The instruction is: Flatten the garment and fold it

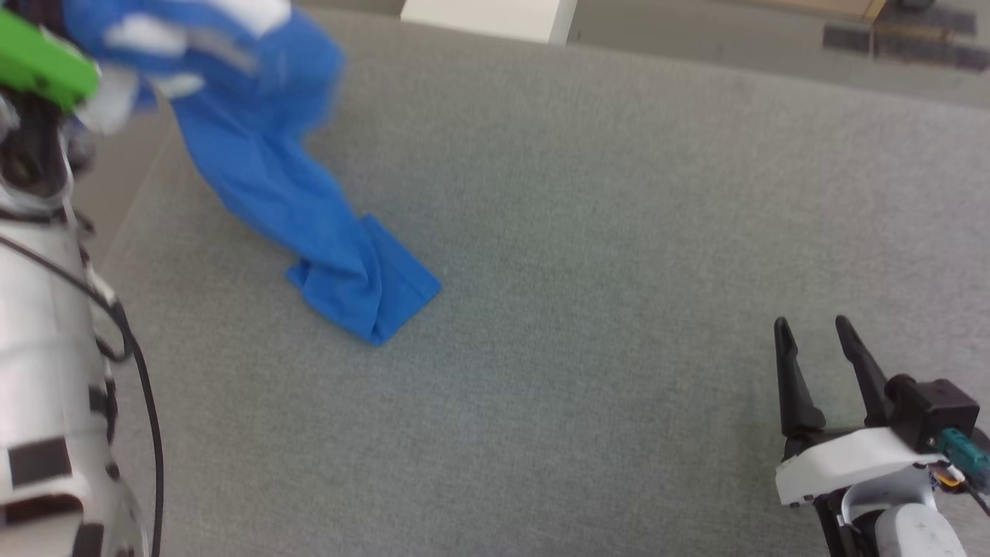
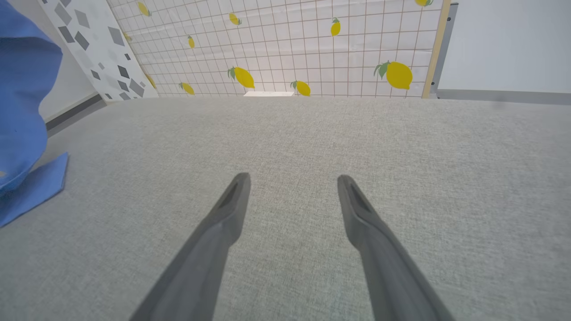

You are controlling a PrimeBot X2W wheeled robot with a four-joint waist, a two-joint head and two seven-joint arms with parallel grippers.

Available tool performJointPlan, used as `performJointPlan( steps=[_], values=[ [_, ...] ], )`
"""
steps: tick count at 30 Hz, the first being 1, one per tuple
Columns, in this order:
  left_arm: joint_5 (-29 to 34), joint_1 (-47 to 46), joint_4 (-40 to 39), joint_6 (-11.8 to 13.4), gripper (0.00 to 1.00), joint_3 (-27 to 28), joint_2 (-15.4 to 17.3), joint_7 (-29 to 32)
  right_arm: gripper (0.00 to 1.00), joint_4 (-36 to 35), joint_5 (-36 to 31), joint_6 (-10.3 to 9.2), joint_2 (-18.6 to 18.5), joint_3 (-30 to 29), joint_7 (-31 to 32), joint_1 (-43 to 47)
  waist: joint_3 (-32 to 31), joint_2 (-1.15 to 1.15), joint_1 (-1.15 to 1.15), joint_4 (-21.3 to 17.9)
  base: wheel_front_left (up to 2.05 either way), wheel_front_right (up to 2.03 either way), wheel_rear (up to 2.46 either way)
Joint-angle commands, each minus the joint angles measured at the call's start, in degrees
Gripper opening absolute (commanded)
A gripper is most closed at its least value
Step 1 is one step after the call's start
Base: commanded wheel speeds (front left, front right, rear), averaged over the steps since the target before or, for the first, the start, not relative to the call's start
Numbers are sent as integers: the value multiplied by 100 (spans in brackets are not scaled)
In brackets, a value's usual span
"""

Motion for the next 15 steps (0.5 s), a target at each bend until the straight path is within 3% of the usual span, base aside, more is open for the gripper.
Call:
performJointPlan(
  steps=[1, 8, 15],
  values=[
    [-3, -321, -146, -74, 0, -97, 8, 44, 100, 80, 67, -9, -1, 24, -75, 75, -548, 35, -1, -63, 0, 0, 0],
    [-210, -1380, -581, -395, 0, -611, -391, 357, 100, 499, 223, -9, -1, 18, -249, 201, -1089, 35, -1, -542, 0, 0, 0],
    [-516, -1969, -502, -486, 0, -885, -923, 494, 100, 730, 294, -9, -1, -7, -346, 287, -1313, 35, -1, -1167, 0, 0, 0]
  ],
)
